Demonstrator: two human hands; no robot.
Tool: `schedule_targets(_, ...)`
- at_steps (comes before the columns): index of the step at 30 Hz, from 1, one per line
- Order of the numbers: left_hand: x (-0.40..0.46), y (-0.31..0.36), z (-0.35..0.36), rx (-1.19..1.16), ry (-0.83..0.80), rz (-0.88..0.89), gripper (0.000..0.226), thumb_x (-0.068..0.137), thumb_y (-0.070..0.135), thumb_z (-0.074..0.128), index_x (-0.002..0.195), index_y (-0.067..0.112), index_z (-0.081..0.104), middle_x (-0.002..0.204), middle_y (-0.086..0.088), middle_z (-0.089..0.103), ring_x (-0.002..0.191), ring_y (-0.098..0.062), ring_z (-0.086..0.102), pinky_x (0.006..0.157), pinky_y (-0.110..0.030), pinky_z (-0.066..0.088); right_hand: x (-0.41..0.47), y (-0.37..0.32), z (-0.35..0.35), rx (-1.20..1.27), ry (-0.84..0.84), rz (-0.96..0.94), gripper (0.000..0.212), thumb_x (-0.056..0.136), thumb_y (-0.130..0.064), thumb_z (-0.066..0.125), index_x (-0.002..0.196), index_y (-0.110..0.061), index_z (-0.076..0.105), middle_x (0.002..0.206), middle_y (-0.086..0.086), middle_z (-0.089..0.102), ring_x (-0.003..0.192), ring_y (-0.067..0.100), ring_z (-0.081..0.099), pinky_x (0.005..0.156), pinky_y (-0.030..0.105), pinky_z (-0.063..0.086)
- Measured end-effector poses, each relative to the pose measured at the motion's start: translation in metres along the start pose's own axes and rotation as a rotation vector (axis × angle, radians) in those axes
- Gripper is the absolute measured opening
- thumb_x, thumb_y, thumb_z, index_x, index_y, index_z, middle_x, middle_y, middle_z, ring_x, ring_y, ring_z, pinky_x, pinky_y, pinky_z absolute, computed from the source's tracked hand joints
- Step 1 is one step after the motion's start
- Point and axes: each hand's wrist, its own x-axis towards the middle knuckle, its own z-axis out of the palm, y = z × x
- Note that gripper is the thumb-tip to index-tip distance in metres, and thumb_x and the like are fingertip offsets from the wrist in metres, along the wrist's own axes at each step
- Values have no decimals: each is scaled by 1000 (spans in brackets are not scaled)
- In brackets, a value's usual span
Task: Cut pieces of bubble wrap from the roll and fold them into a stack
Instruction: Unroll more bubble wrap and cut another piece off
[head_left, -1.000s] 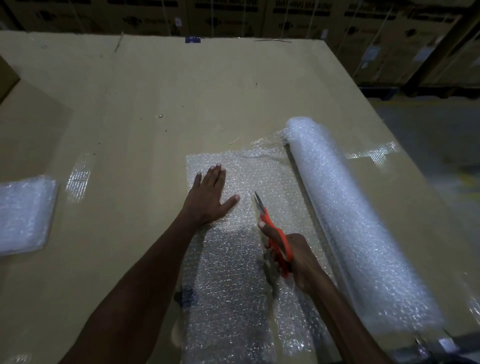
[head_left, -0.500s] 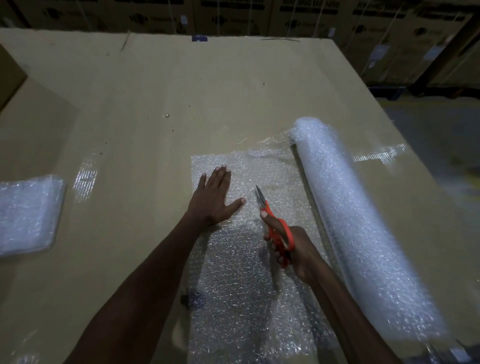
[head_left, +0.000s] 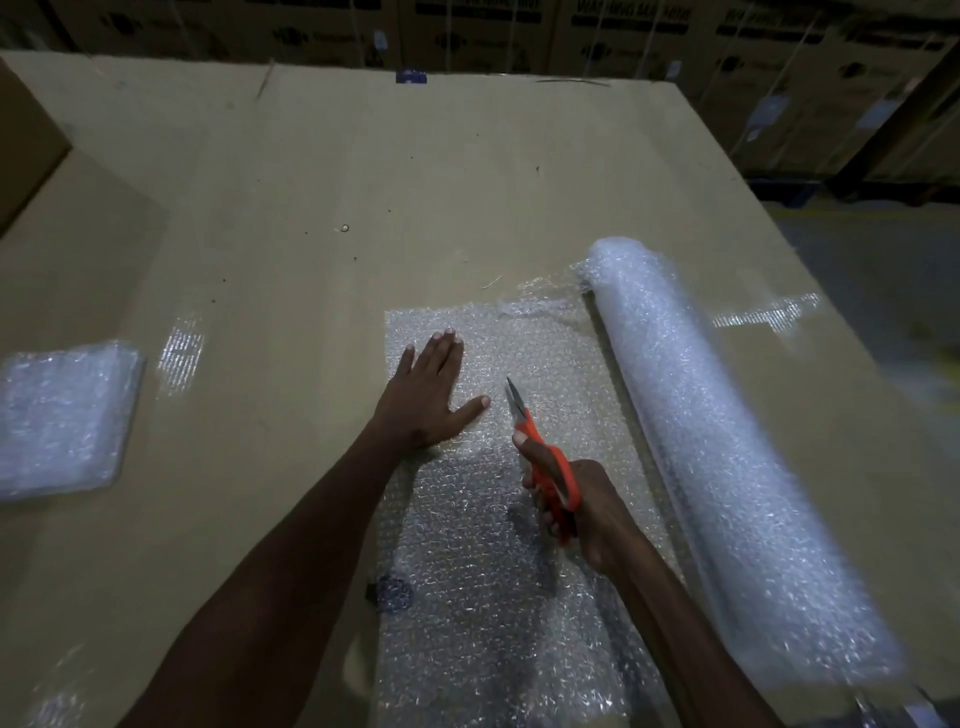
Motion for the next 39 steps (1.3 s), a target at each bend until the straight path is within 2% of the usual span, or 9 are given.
schedule_targets(8, 1, -7, -1, 15, -6, 40, 98, 91, 78, 19, 160, 10, 3, 168, -8, -4, 154, -19, -7, 124, -47, -1, -3, 2, -6, 11, -48, 1, 49, 76, -55, 81, 80, -9, 67, 55, 3, 52, 40, 13, 43, 43, 19, 31)
schedule_targets(19, 1, -8, 0, 11, -5, 44, 100, 89, 80, 14, 160, 10, 1, 168, -8, -5, 154, -19, -8, 124, -46, -2, 11, -17, 2, 13, -24, -31, 53, 78, -56, 80, 87, -5, 69, 52, 0, 53, 40, 11, 44, 41, 17, 34)
schedule_targets(28, -4, -3, 1, -4, 13, -16, 99, 89, 79, 15, 160, 10, 2, 167, -8, -6, 154, -19, -8, 124, -49, -3, 22, -19, 6, -50, 28, -63, 54, 76, -58, 80, 82, -5, 71, 53, 2, 58, 40, 12, 49, 42, 19, 37)
schedule_targets(33, 0, -11, 1, 5, 4, 28, 100, 89, 80, 18, 160, 11, 3, 168, -7, -4, 154, -19, -6, 124, -49, 1, 5, -6, -5, 2, -43, -17, 42, 80, -51, 80, 75, -11, 67, 55, 4, 53, 41, 13, 43, 43, 19, 33)
schedule_targets(39, 3, -21, -5, 21, -14, 80, 96, 91, 79, 21, 160, 13, 5, 168, -5, 0, 154, -18, -1, 124, -45, 2, -8, 8, -8, 16, -37, 8, 46, 79, -55, 79, 73, -10, 66, 55, 6, 50, 42, 15, 42, 44, 19, 31)
